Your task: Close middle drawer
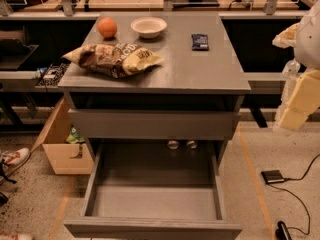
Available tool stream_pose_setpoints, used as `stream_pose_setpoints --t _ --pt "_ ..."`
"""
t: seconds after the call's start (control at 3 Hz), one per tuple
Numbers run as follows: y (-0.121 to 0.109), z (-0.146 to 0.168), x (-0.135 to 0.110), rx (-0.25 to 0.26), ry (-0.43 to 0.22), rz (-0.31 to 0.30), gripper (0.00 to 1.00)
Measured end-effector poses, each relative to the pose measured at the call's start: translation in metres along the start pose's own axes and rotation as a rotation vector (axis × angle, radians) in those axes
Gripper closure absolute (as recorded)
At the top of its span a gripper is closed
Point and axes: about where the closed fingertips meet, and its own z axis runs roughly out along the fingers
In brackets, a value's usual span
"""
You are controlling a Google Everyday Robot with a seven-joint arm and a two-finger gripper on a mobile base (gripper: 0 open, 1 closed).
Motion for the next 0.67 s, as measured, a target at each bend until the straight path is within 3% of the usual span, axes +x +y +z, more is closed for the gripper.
stream_pose_setpoints --t 0.33,0.67 --pt "0.0000 0.0000 0.0000 0.000 0.000 0.000 0.00" --pt "0.0012 0.0093 0.0058 -0.018 0.019 0.046 0.00"
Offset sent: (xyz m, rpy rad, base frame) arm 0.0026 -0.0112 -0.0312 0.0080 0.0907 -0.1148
